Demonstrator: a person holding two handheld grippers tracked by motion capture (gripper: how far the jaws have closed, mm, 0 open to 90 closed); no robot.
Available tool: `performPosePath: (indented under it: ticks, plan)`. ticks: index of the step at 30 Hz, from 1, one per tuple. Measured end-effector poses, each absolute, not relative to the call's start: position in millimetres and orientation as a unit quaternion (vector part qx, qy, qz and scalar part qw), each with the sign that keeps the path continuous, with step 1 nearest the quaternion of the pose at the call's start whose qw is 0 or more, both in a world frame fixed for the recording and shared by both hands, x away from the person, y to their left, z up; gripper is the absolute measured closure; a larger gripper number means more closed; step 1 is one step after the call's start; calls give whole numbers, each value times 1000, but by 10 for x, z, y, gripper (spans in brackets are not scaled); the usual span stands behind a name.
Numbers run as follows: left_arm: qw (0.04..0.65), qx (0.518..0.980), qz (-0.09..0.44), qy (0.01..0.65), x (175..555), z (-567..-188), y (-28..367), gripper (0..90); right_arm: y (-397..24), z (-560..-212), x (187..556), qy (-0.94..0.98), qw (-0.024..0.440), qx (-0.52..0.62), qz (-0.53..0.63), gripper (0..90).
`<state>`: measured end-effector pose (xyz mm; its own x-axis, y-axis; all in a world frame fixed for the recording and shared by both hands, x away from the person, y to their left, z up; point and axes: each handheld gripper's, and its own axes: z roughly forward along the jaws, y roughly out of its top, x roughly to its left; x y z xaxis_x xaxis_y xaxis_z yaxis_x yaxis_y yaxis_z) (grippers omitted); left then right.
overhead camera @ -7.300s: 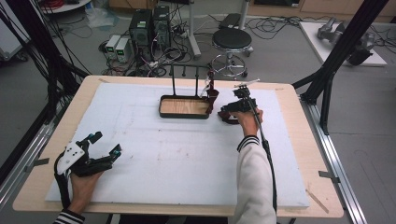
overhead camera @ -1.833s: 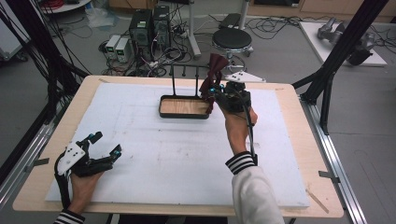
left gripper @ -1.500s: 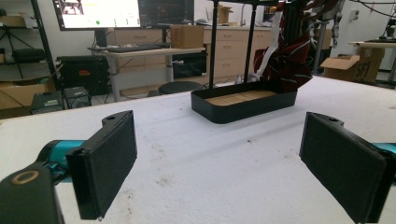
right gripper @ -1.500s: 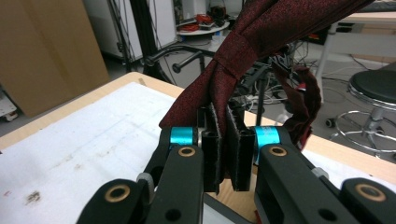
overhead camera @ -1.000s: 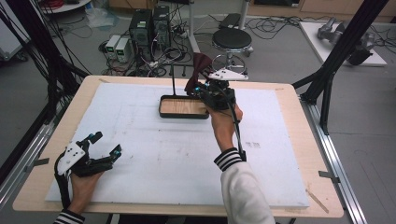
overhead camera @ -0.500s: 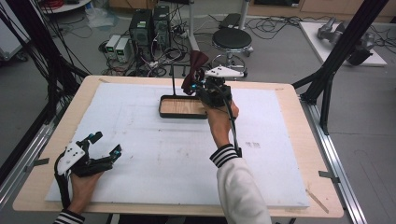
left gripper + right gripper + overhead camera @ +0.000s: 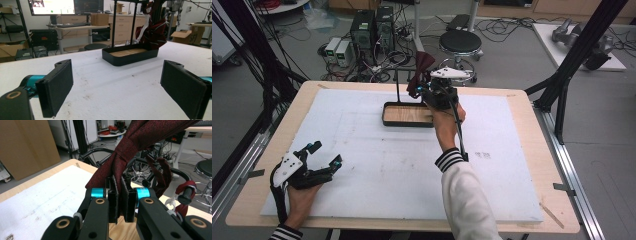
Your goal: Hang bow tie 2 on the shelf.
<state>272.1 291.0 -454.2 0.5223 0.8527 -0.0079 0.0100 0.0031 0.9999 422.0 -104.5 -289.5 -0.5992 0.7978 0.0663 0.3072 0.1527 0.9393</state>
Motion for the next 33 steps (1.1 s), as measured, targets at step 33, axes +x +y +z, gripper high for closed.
performPosePath:
  ticks: [33]
  plan:
    - [618, 616, 341, 349, 2723, -4544, 2910, 114, -948, -3129, 4531, 741, 231, 402, 486, 857]
